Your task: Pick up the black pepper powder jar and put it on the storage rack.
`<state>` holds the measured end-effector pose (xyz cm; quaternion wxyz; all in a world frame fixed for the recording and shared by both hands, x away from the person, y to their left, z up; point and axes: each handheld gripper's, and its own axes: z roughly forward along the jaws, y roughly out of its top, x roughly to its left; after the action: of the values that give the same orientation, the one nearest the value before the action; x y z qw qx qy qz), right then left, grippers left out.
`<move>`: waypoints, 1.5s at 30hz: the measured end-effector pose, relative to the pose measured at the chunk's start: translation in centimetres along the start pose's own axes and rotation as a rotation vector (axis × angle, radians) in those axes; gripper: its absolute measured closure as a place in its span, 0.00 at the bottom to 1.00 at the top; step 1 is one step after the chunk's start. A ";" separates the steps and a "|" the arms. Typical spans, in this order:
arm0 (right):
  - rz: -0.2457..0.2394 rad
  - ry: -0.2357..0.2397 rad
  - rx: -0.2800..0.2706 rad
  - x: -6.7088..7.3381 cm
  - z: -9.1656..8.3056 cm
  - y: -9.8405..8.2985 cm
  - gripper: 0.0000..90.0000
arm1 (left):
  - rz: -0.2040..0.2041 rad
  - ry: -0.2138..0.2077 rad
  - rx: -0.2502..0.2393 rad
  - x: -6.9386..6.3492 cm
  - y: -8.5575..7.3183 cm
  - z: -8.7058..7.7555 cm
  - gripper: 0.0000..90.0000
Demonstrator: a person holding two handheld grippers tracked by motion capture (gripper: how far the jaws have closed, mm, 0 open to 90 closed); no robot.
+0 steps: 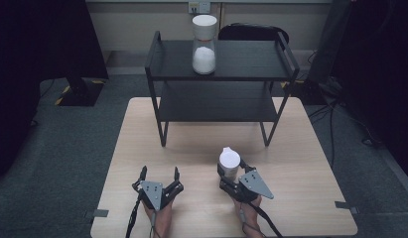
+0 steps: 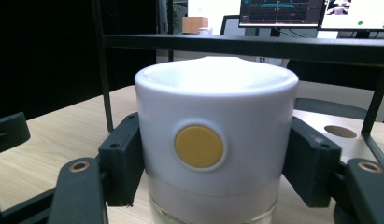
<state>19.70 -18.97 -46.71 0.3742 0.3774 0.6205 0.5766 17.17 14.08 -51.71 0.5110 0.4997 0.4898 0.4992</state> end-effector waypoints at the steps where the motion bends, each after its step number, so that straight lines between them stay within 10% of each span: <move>1: -0.002 0.004 -0.001 -0.1 0.0 0.1 0.34 | 0.000 0.000 0.000 0.0 0.0 0.0 0.00; 45: -0.007 0.236 -0.028 -6.6 0.5 8.9 0.34 | 0.000 0.001 0.001 0.0 0.0 0.0 0.00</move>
<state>23.34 -24.25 -37.63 0.3060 0.2992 0.6535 0.6244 17.16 14.07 -51.69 0.5106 0.4998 0.4902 0.4991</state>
